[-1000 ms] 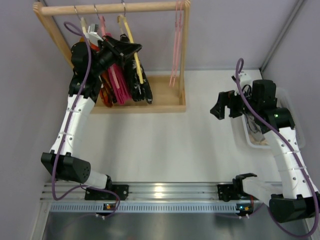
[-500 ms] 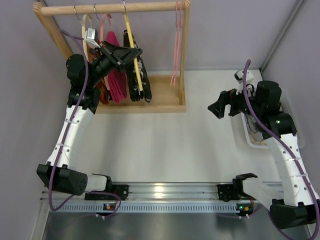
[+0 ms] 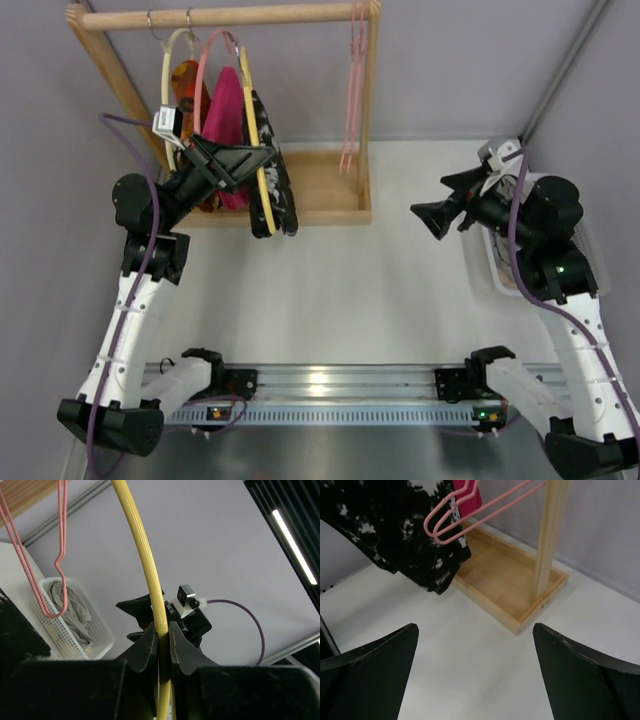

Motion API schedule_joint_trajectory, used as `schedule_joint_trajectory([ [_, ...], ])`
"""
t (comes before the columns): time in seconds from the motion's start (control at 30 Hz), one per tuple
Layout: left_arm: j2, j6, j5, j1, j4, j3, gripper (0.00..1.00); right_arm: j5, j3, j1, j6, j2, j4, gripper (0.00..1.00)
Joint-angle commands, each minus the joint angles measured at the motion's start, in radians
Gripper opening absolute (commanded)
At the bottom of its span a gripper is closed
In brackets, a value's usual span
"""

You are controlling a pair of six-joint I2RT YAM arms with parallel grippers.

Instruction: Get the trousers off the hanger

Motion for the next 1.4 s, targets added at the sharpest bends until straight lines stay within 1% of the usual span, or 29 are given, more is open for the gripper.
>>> schedule_joint_trajectory([
  [0.0, -0.075, 0.014, -0.039, -0.003, 0.253, -0.018, 0.0, 0.03, -0.008, 0.071, -0.05, 0.004, 0.207, 0.99],
  [0.07, -0.078, -0.015, -0.046, -0.003, 0.254, -0.024, 0.0, 0.109, -0.047, 0.169, -0.101, -0.006, 0.25, 0.99],
  [0.1, -0.082, -0.023, -0.049, -0.003, 0.254, -0.026, 0.0, 0.144, -0.098, 0.217, -0.132, -0.01, 0.285, 0.99],
  [0.13, -0.085, -0.024, -0.046, -0.003, 0.256, -0.029, 0.0, 0.228, -0.125, 0.267, -0.193, -0.024, 0.351, 0.99],
  [0.17, -0.085, -0.026, -0.041, -0.003, 0.256, -0.026, 0.0, 0.271, -0.152, 0.377, -0.221, -0.027, 0.402, 0.99],
  [0.2, -0.087, -0.027, -0.038, -0.005, 0.256, -0.025, 0.0, 0.315, -0.197, 0.431, -0.245, -0.027, 0.44, 0.99],
  [0.23, -0.09, -0.03, -0.035, -0.006, 0.256, -0.021, 0.0, 0.407, -0.215, 0.482, -0.288, -0.012, 0.515, 0.99],
  [0.27, -0.088, -0.03, -0.027, -0.008, 0.256, -0.018, 0.0, 0.449, -0.233, 0.58, -0.307, 0.0, 0.552, 0.99],
  [0.3, -0.088, -0.03, -0.024, -0.01, 0.256, -0.006, 0.0, 0.486, -0.265, 0.628, -0.351, 0.013, 0.588, 0.99],
  [0.33, -0.085, -0.032, -0.024, -0.011, 0.256, 0.003, 0.0, 0.55, -0.285, 0.666, -0.373, 0.045, 0.637, 0.99],
  [0.37, -0.085, -0.033, -0.024, -0.011, 0.256, 0.012, 0.0, 0.576, -0.302, 0.744, -0.393, 0.065, 0.724, 0.99],
  [0.4, -0.085, -0.038, -0.029, -0.011, 0.256, 0.029, 0.0, 0.593, -0.328, 0.78, -0.435, 0.088, 0.77, 0.99],
  [0.43, -0.082, -0.041, -0.032, -0.011, 0.256, 0.035, 0.0, 0.621, -0.337, 0.809, -0.449, 0.143, 0.808, 0.99],
  [0.47, -0.078, -0.043, -0.035, -0.011, 0.256, 0.044, 0.0, 0.655, -0.345, 0.858, -0.454, 0.174, 0.9, 0.99],
  [0.5, -0.076, -0.047, -0.039, -0.013, 0.256, 0.052, 0.0, 0.678, -0.353, 0.879, -0.463, 0.206, 0.942, 0.99],
  [0.53, -0.073, -0.05, -0.038, -0.013, 0.256, 0.067, 0.0, 0.722, -0.353, 0.895, -0.463, 0.265, 0.982, 0.99],
  [0.63, -0.072, -0.06, -0.035, -0.011, 0.256, 0.095, 0.0, 0.805, -0.339, 0.939, -0.492, 0.371, 1.108, 0.99],
  [0.73, -0.073, -0.069, -0.036, -0.013, 0.256, 0.113, 0.0, 0.894, -0.279, 0.953, -0.483, 0.456, 1.125, 0.99],
  [0.8, -0.075, -0.076, -0.035, -0.013, 0.257, 0.129, 0.0, 0.902, -0.239, 0.953, -0.479, 0.482, 1.134, 0.99],
  [0.9, -0.079, -0.089, -0.043, -0.014, 0.268, 0.134, 0.0, 0.873, -0.2, 0.955, -0.471, 0.513, 1.14, 0.99],
  [1.0, -0.081, -0.106, -0.055, -0.014, 0.28, 0.135, 0.0, 0.891, -0.154, 0.967, -0.476, 0.554, 1.14, 0.99],
  [1.1, -0.078, -0.119, -0.059, -0.014, 0.285, 0.152, 0.0, 0.919, -0.123, 0.967, -0.482, 0.597, 1.149, 0.99],
  [1.37, -0.071, -0.141, -0.069, -0.014, 0.287, 0.204, 0.0, 0.928, -0.063, 0.963, -0.494, 0.652, 1.177, 0.99],
])
